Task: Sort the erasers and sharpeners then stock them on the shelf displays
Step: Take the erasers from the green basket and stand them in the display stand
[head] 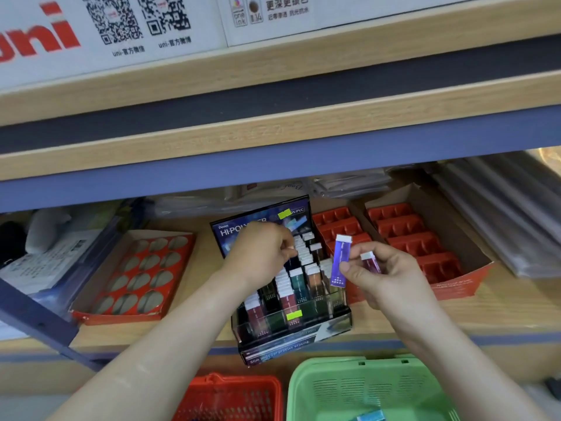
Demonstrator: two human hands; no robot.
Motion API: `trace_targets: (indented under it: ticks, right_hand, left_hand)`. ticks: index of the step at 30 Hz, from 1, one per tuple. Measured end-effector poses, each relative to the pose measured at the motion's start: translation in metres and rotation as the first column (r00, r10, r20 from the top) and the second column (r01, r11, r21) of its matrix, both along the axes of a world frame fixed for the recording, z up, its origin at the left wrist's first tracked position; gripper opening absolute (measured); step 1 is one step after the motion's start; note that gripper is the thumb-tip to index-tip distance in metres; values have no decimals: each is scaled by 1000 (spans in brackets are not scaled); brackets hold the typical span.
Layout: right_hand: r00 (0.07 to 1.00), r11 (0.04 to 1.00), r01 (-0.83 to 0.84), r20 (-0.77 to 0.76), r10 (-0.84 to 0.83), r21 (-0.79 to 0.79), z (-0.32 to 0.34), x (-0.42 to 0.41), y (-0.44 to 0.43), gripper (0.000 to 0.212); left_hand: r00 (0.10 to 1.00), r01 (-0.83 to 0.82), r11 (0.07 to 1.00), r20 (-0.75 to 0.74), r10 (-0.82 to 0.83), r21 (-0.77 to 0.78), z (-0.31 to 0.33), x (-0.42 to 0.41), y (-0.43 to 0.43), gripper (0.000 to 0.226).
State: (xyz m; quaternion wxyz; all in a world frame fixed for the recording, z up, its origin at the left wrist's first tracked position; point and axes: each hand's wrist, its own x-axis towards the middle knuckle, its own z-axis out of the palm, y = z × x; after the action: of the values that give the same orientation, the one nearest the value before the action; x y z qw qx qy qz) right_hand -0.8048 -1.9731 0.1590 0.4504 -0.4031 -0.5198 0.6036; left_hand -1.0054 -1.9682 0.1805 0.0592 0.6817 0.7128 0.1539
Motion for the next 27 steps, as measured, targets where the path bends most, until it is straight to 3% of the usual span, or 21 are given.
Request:
trace_targets:
  ticks: [3, 6, 10, 12, 14, 15, 17, 19, 23, 27]
  right_hand:
    - [1000, 1000, -10, -7, 10, -17, 1, -2, -3, 12]
    - [1000, 999, -12, -12, 12, -35, 2, -5, -6, 12]
    - [999, 1000, -9, 45, 10, -16, -2, -8, -10, 12]
    - [998, 1000, -21, 57, 21, 2, -2, -10, -12, 13]
    - [996, 998, -52, 79, 49, 43, 0, -11, -12, 14]
    - [993, 995, -71, 98, 64, 70, 1, -13, -13, 15]
    - [986, 988, -82, 154, 61, 129, 0, -17, -13, 17]
    - [989, 990, -64, 141, 46, 128, 1, -20, -14, 20]
    - [999, 995, 43, -26, -45, -92, 3, -14, -8, 22]
    - [974, 971, 68, -196, -115, -231, 3, -3, 0, 37]
  left_hand:
    - [998, -46, 999, 46, 46, -20, 1, 3, 6, 9]
    - [998, -54, 998, -22, 54, -28, 2, 2, 9, 8]
    - [998, -55, 998, 4, 55, -20, 5, -1, 2, 20]
    - [960, -61, 998, 275, 55, 13, 12, 0, -8, 23]
    - [780, -14, 1000, 626, 24, -20, 23, 9, -23, 21]
    - [724, 35, 998, 690, 7, -47, 27, 13, -30, 18]
    - [743, 85, 995, 669, -26, -56, 28, 18, -41, 11]
    - [745, 19, 1000, 667, -8, -9, 27, 18, -45, 8]
    - [767, -252, 957, 632, 108, 142, 26, -2, -36, 12]
    - [883, -240, 958, 445, 149, 155, 13, -9, -24, 10]
